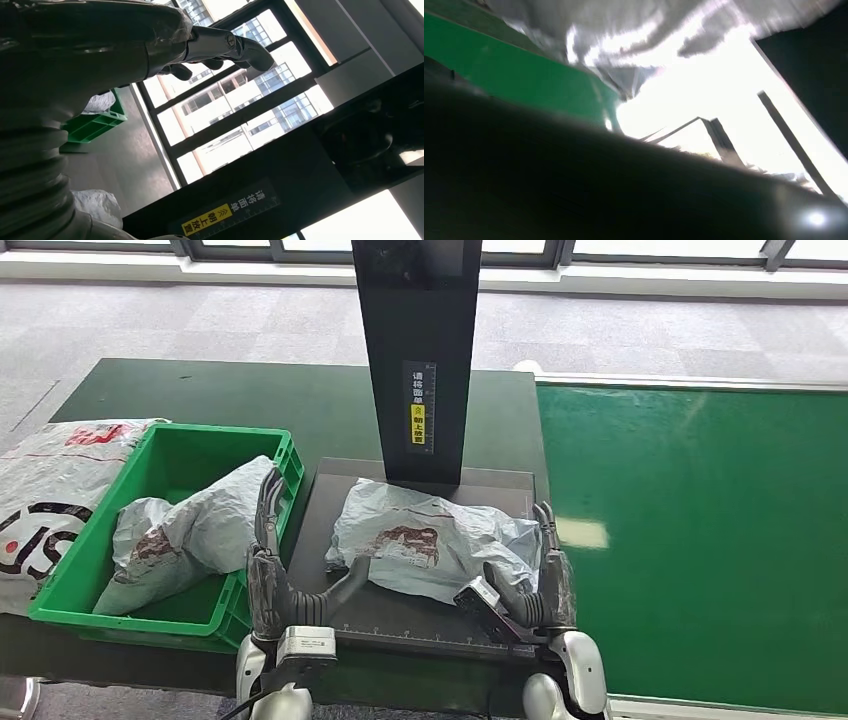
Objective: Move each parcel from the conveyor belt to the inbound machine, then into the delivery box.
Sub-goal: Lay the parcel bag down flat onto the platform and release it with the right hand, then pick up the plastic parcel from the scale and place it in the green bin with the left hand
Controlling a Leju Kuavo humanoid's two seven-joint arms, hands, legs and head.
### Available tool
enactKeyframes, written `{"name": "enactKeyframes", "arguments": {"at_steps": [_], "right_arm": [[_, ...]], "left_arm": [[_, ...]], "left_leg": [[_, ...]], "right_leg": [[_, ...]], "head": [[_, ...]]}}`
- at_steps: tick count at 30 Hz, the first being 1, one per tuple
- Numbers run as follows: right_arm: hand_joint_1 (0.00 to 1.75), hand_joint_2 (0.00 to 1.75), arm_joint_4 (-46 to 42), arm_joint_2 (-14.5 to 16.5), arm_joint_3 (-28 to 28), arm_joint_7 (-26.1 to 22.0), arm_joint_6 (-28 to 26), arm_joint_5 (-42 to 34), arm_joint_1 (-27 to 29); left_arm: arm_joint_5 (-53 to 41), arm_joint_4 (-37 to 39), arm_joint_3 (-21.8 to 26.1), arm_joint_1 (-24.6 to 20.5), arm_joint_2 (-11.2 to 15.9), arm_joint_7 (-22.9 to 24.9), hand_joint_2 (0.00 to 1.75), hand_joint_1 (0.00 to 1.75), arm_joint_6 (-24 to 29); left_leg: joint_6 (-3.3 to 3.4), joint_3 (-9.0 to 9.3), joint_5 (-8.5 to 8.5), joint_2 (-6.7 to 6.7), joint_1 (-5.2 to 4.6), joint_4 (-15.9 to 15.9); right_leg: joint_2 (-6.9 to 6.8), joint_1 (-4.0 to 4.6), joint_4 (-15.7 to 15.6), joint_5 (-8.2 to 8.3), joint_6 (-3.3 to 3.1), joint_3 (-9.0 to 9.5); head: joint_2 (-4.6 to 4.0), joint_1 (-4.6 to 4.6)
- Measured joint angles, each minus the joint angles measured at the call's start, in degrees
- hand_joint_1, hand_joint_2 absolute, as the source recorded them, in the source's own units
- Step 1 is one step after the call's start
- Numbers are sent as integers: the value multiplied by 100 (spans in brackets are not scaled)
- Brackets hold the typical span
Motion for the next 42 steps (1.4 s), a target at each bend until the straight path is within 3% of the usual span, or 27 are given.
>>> {"name": "enactKeyframes", "arguments": {"at_steps": [3, 8, 13, 21, 25, 30, 36, 42], "right_arm": [[0, 0, -358, 0, 0, -343, -377, -522, 90], [0, 0, -704, 1, -1, -541, -463, -708, 184], [0, 0, -1026, 104, -52, -1282, -590, -1099, 271], [0, 0, -1241, 221, -121, -1397, -597, -1156, 313], [0, 175, -1325, 253, -139, -1511, -597, -1209, 343], [0, 175, -2238, 343, -213, -2236, -605, -1414, 461], [0, 175, -2860, 350, -234, -2296, -599, -1404, 531], [0, 175, -3069, 350, -245, -2298, -599, -1394, 556]], "left_arm": [[-27, 48, 0, -7, 0, 28, 175, 0, 36], [-35, 122, 0, -24, 0, 33, 175, 0, 48], [-102, 231, 0, -69, 0, 64, 175, 0, 19], [-133, 388, 0, -136, 0, 77, 175, 0, 0], [-230, 452, -2, -184, 0, 184, 175, 0, -124], [-864, 1380, -24, -787, -33, 713, 175, 0, -725], [-802, 2550, -24, -1464, -129, 626, 175, 0, -726], [-765, 3220, -24, -1785, -167, 619, 175, 0, -753]], "left_leg": [[0, -1, -1, 4, 0, 0], [1, 0, -1, 8, 0, 0], [1, 3, -1, 11, 0, 0], [1, 5, -1, 14, 0, 0], [1, 6, -1, 11, -2, 1], [2, -17, 1, -8, -5, 2], [4, -30, -2, 7, -5, 2], [2, 7, -1, 6, -4, 2]], "right_leg": [[4, 0, 0, 0, 0, 0], [8, 0, 0, 0, 0, -1], [10, 0, 0, 0, 0, 0], [12, 0, 0, 0, 0, 0], [10, -1, 0, 0, 0, -1], [-11, -3, 0, 1, 0, 10], [3, -4, -1, 1, 1, 12], [4, -3, 1, 2, 1, 6]], "head": [[0, 0], [0, 0], [0, 0], [0, 0], [0, 0], [0, 0], [0, 0], [0, 0]]}}
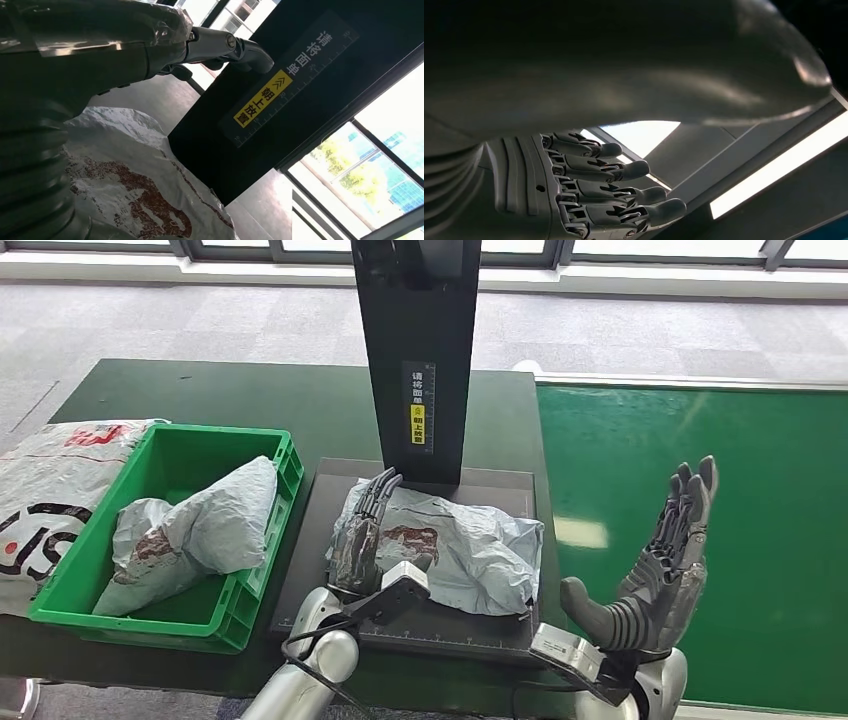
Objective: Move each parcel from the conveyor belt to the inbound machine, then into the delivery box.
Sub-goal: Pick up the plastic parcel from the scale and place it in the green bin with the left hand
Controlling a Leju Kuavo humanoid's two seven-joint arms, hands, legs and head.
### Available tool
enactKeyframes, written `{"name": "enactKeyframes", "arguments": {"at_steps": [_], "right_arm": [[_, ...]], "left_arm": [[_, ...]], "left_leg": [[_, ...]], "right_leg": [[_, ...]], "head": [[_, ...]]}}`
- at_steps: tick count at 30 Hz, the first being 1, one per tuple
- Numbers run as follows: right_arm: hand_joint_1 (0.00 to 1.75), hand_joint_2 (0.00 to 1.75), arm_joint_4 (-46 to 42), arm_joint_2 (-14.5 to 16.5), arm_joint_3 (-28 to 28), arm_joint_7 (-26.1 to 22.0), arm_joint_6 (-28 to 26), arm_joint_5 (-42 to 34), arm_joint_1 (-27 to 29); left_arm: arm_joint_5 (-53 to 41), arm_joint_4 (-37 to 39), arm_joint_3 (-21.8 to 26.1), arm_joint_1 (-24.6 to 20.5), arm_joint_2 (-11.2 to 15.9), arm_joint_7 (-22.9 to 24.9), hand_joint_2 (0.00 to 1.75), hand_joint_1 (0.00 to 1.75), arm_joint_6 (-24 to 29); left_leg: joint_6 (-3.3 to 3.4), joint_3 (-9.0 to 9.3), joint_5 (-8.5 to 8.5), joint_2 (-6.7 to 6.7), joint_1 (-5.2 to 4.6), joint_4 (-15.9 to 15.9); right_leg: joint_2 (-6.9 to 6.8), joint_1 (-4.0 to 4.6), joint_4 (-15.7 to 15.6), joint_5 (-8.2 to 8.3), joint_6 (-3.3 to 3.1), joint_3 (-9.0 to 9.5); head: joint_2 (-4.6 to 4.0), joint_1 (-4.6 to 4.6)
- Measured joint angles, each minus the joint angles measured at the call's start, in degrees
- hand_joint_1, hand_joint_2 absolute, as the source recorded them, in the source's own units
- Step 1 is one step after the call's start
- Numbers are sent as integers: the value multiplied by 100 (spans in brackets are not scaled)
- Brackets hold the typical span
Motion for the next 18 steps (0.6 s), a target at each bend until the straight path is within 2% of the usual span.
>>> {"name": "enactKeyframes", "arguments": {"at_steps": [18], "right_arm": [[0, 175, -75, 2, -9, -1, 2, -36, 9]], "left_arm": [[-64, 848, 0, -387, -35, 15, 175, 0, 19]], "left_leg": [[0, -1, 0, -1, 0, 0]], "right_leg": [[-1, 0, 0, 0, 0, 2]], "head": [[0, 0]]}}
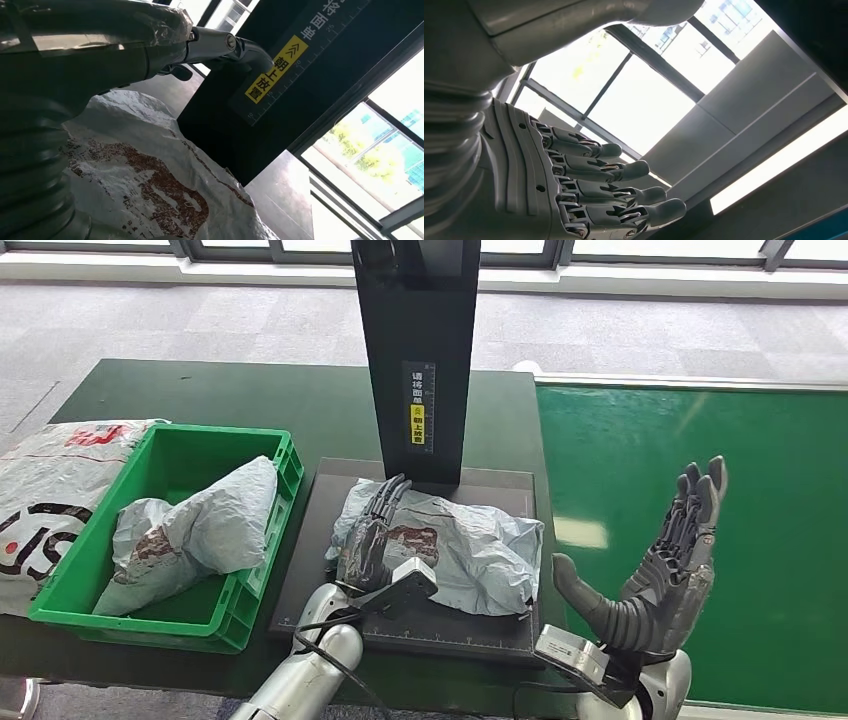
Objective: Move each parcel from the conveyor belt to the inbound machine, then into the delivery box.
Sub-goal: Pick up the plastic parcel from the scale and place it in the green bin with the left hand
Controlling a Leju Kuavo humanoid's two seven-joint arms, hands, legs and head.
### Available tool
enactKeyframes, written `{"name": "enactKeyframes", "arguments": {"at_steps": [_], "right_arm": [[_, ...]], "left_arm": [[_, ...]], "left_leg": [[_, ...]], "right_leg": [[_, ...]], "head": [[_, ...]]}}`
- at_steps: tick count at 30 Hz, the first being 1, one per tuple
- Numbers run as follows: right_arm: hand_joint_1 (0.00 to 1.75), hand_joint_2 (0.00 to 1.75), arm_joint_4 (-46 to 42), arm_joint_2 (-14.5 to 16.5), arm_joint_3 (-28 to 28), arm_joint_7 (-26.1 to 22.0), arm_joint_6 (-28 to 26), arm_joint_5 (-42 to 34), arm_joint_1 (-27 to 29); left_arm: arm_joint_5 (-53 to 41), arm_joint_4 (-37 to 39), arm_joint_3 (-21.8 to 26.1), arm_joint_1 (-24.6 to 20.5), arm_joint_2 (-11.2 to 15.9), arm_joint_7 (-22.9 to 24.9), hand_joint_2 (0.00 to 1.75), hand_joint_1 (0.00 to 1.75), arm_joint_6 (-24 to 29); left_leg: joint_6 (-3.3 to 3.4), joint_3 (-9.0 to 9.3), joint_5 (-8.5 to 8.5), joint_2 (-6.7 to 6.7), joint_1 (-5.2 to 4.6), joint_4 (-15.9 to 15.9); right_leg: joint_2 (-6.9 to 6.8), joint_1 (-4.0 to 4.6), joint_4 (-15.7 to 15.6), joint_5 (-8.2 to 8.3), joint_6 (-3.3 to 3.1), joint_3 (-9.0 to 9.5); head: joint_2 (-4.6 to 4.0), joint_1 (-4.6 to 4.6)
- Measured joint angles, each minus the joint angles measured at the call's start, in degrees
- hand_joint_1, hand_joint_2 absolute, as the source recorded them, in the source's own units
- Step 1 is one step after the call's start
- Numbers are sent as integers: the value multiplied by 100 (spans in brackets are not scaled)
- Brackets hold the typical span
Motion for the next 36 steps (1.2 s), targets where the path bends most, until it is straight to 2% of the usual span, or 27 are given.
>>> {"name": "enactKeyframes", "arguments": {"at_steps": [12, 21, 24, 25, 28, 29, 31, 36], "right_arm": [[0, 175, 54, 1, 7, 0, 5, -45, -10], [0, 175, 98, 2, 11, -4, 6, -57, -14], [0, 175, 98, 2, 12, -4, 7, -68, -14], [0, 175, 98, 2, 13, -4, 7, -69, -14], [0, 175, 98, 2, 15, -4, 7, -70, -14], [0, 175, 98, 2, 16, -4, 7, -71, -14], [0, 175, 98, 2, 17, -4, 7, -69, -14], [0, 175, 98, 2, 21, -4, 5, -66, -15]], "left_arm": [[-739, 921, -28, -358, -14, 493, 175, 0, -417], [-895, 1324, -45, -480, -19, 690, 175, 0, -461], [-1044, 1423, -54, -530, -21, 838, 175, 32, -533], [-1106, 1458, -63, -546, -21, 897, 175, 50, -568], [-1234, 1550, -105, -578, -22, 1019, 175, 139, -634], [-1262, 1575, -120, -583, -22, 1047, 175, 164, -644], [-1320, 1618, -143, -590, -23, 1099, 175, 172, -658], [-1478, 1678, -178, -643, -25, 1239, 175, 175, -670]], "left_leg": [[0, -9, 0, 0, 0, 0], [0, -22, 0, -1, 0, 0], [1, -40, -1, -1, 0, 0], [1, -45, -1, -1, 0, 0], [1, -46, -1, -1, 0, 0], [1, -46, -1, -1, 0, 0], [1, -45, -1, -1, 0, 0], [1, -42, -1, -1, 0, 0]], "right_leg": [[0, 0, 0, 0, 0, 0], [0, 0, 0, 0, 0, 0], [-1, 0, -1, 0, 0, 2], [-1, -1, -1, -1, 0, 3], [-1, -1, -1, -1, 0, 5], [-1, -1, -1, -1, 0, 5], [-1, -1, -1, -1, 0, 6], [-1, 0, -1, -1, 0, 10]], "head": [[0, 0], [0, 0], [0, 0], [0, 0], [0, 0], [0, 0], [0, 0], [0, 0]]}}
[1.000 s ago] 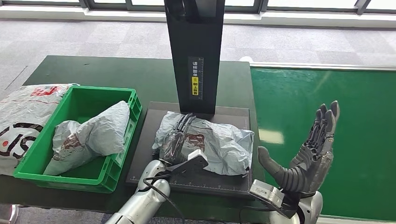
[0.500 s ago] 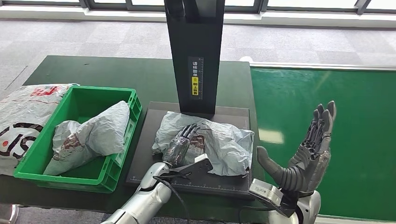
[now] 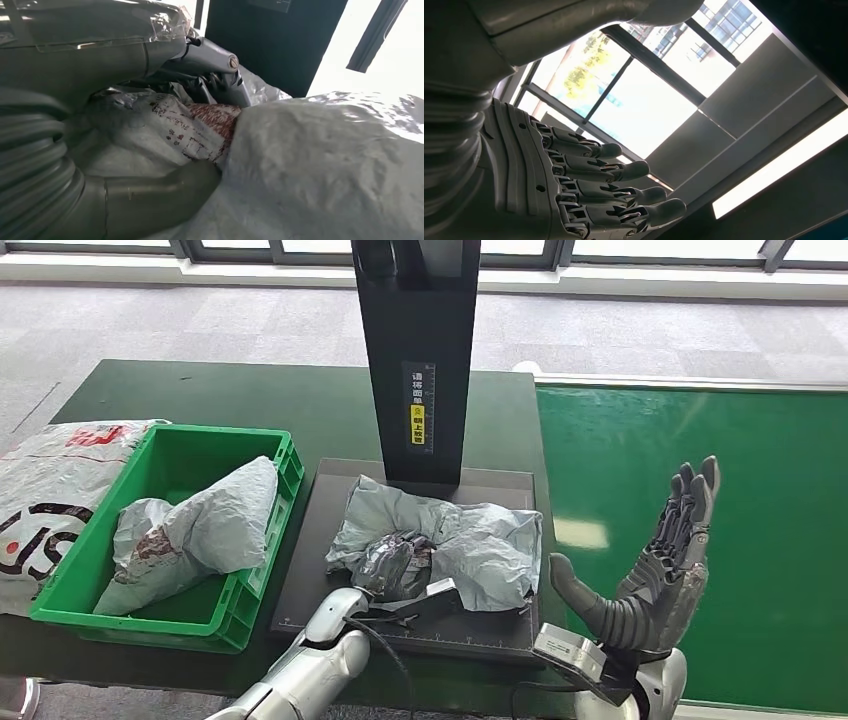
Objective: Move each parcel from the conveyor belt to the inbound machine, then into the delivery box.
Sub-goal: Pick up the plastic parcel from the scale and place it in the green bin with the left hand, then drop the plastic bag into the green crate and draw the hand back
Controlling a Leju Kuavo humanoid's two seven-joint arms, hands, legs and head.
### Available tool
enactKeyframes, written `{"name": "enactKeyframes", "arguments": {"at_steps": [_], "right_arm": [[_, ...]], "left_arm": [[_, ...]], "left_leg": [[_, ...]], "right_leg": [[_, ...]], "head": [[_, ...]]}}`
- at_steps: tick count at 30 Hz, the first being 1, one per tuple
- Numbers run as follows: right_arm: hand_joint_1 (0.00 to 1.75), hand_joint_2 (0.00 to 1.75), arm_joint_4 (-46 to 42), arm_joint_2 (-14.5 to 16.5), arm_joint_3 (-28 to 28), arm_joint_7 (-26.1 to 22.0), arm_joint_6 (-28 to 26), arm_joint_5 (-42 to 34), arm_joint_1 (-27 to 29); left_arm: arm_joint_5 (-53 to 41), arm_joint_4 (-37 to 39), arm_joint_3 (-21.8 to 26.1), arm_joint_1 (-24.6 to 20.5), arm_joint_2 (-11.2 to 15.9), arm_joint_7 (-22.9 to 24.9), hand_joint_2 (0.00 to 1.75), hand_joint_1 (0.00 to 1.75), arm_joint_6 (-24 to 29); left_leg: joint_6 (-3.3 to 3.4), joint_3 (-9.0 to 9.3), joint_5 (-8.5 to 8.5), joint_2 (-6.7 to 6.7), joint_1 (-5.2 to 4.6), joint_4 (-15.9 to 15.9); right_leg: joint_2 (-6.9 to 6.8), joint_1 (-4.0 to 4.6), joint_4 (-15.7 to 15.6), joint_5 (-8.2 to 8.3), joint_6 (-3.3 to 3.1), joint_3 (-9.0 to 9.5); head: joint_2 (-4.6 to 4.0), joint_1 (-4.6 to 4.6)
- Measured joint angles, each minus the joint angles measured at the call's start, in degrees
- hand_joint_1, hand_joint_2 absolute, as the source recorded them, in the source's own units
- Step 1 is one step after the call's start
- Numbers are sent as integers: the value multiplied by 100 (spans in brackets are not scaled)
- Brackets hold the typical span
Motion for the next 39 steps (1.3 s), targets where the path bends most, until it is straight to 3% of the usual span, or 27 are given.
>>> {"name": "enactKeyframes", "arguments": {"at_steps": [10, 19, 24, 30, 34, 39], "right_arm": [[0, 175, 4, 1, 9, 0, 0, 12, -3], [0, 175, 4, 2, 8, 0, -1, 21, -1], [0, 175, 4, 1, -2, 1, -1, 14, 2], [0, 175, 4, 1, -4, 2, -1, 11, 2], [0, 175, 0, 0, -16, 2, -1, -2, 6], [0, 175, -16, 0, -31, 8, -1, -54, 12]], "left_arm": [[-317, 38, -63, -76, 4, 356, 175, 175, 97], [-656, -528, -62, 264, 47, 350, 175, 175, 1728], [-1149, -1873, 145, 831, 15, -64, 175, 175, 1963], [-1253, -2985, 429, 1159, -34, -323, 175, 175, 1979], [-1266, -4246, 668, 1414, -27, -756, 175, 175, 1980], [-1402, -5744, 799, 1621, 4, -796, 175, 175, 1982]], "left_leg": [[0, 0, 0, 0, 0, 0], [0, 3, 1, -4, 1, 0], [0, 30, 1, 1, 0, 1], [5, -10, -5, 2, 0, 0], [2, -10, -3, 2, 3, 0], [2, -12, -2, 2, 5, -1]], "right_leg": [[0, 0, 0, 0, 0, 3], [-2, 1, 1, 0, 0, -3], [3, 0, 1, 0, 0, -15], [3, -1, 0, -1, 0, -12], [2, 2, 2, -1, 0, -12], [2, 3, 4, -2, -1, -12]], "head": [[0, 0], [0, 0], [0, 0], [0, 0], [0, 0], [0, 0]]}}
